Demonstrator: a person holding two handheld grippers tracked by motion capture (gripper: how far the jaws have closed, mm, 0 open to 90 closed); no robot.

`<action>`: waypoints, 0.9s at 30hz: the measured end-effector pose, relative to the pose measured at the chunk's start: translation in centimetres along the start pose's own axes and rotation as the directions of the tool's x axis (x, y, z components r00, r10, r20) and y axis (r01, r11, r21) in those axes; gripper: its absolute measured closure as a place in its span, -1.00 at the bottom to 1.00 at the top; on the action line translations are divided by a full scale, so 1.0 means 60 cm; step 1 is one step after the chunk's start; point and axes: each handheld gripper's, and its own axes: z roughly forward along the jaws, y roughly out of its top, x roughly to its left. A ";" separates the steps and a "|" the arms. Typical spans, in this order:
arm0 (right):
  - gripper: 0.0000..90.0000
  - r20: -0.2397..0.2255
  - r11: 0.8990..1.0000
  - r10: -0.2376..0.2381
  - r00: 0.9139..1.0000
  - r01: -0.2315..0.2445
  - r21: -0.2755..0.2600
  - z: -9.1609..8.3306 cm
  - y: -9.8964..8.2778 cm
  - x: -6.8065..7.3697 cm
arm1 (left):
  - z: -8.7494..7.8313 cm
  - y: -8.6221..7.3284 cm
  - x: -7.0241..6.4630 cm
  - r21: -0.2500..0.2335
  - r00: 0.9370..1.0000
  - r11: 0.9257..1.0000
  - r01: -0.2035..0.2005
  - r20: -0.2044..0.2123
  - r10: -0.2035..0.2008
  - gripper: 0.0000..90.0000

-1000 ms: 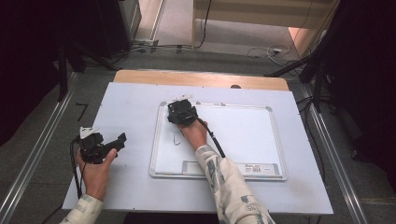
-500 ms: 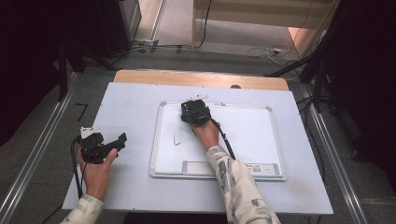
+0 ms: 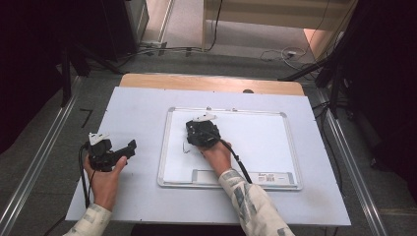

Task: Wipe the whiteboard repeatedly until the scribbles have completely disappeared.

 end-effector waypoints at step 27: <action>-0.16 -0.061 0.998 -0.059 0.996 0.061 0.024 -0.021 -0.014 0.091 | 0.006 0.005 -0.006 -0.001 1.000 1.000 -0.002 0.020 0.002 -0.71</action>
